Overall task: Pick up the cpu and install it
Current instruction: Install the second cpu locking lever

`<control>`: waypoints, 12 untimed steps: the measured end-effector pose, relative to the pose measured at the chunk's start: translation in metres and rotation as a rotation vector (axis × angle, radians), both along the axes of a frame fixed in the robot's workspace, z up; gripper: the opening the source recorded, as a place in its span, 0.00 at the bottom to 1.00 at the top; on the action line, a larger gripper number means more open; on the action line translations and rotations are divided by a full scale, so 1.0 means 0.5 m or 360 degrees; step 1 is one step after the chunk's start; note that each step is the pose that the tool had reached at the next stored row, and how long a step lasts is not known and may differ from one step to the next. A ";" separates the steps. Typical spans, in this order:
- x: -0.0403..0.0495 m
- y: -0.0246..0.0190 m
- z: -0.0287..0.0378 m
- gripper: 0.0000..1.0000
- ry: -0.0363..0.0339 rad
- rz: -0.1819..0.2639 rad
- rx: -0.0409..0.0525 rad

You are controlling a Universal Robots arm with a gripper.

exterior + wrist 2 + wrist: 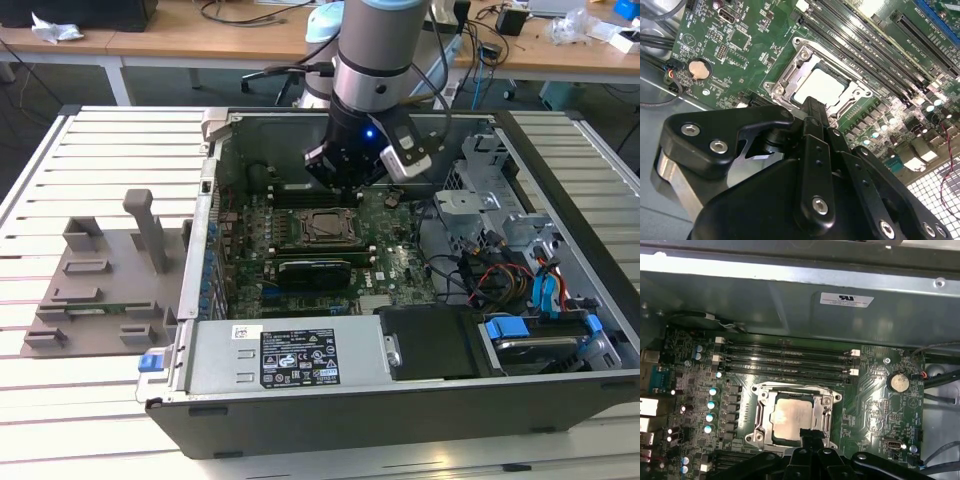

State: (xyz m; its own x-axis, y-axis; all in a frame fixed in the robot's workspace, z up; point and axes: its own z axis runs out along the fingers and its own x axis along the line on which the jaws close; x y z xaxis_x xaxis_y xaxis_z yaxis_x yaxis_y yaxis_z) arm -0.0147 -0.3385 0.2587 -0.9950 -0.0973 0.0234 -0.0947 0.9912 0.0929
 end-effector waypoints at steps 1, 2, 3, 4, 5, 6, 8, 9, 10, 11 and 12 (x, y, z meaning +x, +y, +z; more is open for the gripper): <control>0.000 -0.0020 0.000 0.11 0.0000 0.0000 0.0000; 0.000 -0.0043 0.000 0.11 0.0000 0.0000 0.0000; 0.000 -0.0062 0.000 0.11 0.0000 0.0000 0.0000; 0.000 -0.0084 0.000 0.11 0.0000 0.0000 0.0000; 0.000 -0.0109 0.000 0.11 0.0000 0.0000 0.0000; 0.000 -0.0147 0.000 0.11 0.0000 0.0000 0.0000; 0.000 -0.0198 0.000 0.11 0.0000 0.0000 0.0000; 0.000 -0.0234 0.000 0.11 0.0000 0.0000 0.0000; 0.000 -0.0259 0.000 0.11 0.0000 0.0000 0.0000; 0.000 -0.0297 0.000 0.11 0.0000 0.0000 0.0000; 0.000 -0.0332 -0.001 0.11 0.0000 0.0000 0.0000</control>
